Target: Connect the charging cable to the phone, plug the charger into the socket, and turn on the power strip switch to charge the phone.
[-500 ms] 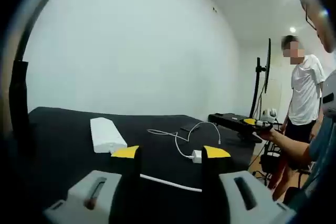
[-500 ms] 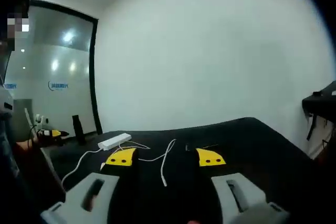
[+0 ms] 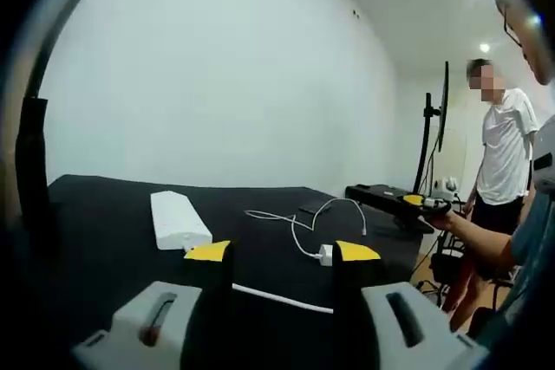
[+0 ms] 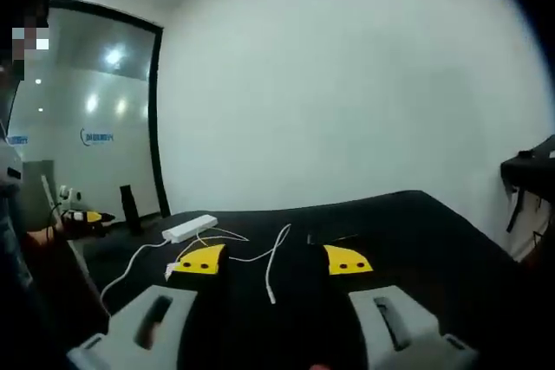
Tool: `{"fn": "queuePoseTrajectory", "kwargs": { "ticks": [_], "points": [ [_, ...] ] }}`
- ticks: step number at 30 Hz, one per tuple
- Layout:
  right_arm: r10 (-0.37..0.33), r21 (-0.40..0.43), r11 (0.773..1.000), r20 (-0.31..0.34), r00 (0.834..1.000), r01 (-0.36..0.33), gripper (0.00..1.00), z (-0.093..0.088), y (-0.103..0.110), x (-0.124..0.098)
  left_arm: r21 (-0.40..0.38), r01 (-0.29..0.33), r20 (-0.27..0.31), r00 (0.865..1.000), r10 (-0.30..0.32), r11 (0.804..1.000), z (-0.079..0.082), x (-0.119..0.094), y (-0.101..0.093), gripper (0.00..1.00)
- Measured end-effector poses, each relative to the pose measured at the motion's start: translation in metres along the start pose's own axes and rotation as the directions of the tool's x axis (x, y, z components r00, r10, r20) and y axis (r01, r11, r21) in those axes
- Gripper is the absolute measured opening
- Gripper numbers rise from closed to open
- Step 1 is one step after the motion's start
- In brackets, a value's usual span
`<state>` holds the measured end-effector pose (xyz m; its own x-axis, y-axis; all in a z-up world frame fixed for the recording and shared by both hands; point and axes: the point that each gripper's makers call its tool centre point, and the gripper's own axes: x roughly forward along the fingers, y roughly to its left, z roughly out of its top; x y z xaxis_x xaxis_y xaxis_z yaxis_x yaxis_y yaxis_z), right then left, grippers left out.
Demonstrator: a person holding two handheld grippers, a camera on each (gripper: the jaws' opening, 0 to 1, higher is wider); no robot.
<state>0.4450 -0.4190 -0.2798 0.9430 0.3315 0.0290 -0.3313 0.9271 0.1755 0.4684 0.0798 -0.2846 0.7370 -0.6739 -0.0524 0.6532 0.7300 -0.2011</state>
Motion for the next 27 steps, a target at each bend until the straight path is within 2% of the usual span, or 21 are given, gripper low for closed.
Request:
{"fn": "queuePoseTrajectory", "kwargs": {
  "ticks": [4, 7, 10, 11, 12, 16, 19, 21, 27],
  "points": [
    [0.010, -0.047, 0.999, -0.054, 0.998, -0.012, 0.40, -0.009, 0.004, 0.003, 0.000, 0.000, -0.007, 1.000, 0.000, 1.000, -0.002, 0.002, 0.001, 0.42],
    [0.051, -0.066, 0.996, -0.130, 0.990, -0.060, 0.40, -0.023, 0.012, 0.011, 0.004, -0.002, -0.013, 1.000, 0.002, 1.000, -0.003, 0.003, 0.001, 0.42],
    [0.085, -0.106, 0.988, -0.238, 0.968, -0.113, 0.39, -0.045, 0.016, 0.025, 0.006, 0.000, -0.020, 1.000, 0.000, 1.000, -0.005, 0.004, 0.002, 0.42],
    [0.087, -0.113, 0.987, -0.249, 0.965, -0.118, 0.40, -0.047, 0.017, 0.027, 0.007, -0.001, -0.023, 1.000, 0.001, 1.000, -0.006, 0.004, 0.003, 0.42],
    [0.096, -0.131, 0.982, -0.285, 0.954, -0.138, 0.40, -0.056, 0.021, 0.035, 0.007, -0.002, -0.026, 1.000, 0.003, 1.000, -0.007, 0.005, 0.003, 0.42],
    [0.097, -0.151, 0.977, -0.315, 0.944, -0.150, 0.40, -0.070, 0.021, 0.051, 0.005, -0.006, -0.036, 0.999, 0.006, 1.000, -0.011, 0.008, 0.005, 0.42],
    [0.103, -0.137, 0.979, -0.311, 0.945, -0.151, 0.39, -0.075, 0.020, 0.055, 0.008, -0.005, -0.040, 0.999, 0.005, 1.000, -0.012, 0.010, 0.006, 0.42],
    [0.108, -0.129, 0.980, -0.304, 0.947, -0.153, 0.39, -0.075, 0.024, 0.052, 0.015, -0.005, -0.044, 0.999, 0.006, 1.000, -0.013, 0.011, 0.006, 0.43],
    [0.089, -0.139, 0.980, -0.321, 0.943, -0.139, 0.39, -0.079, 0.017, 0.040, -0.002, -0.003, -0.037, 0.999, 0.003, 1.000, -0.013, 0.014, 0.012, 0.43]
  ]
}}
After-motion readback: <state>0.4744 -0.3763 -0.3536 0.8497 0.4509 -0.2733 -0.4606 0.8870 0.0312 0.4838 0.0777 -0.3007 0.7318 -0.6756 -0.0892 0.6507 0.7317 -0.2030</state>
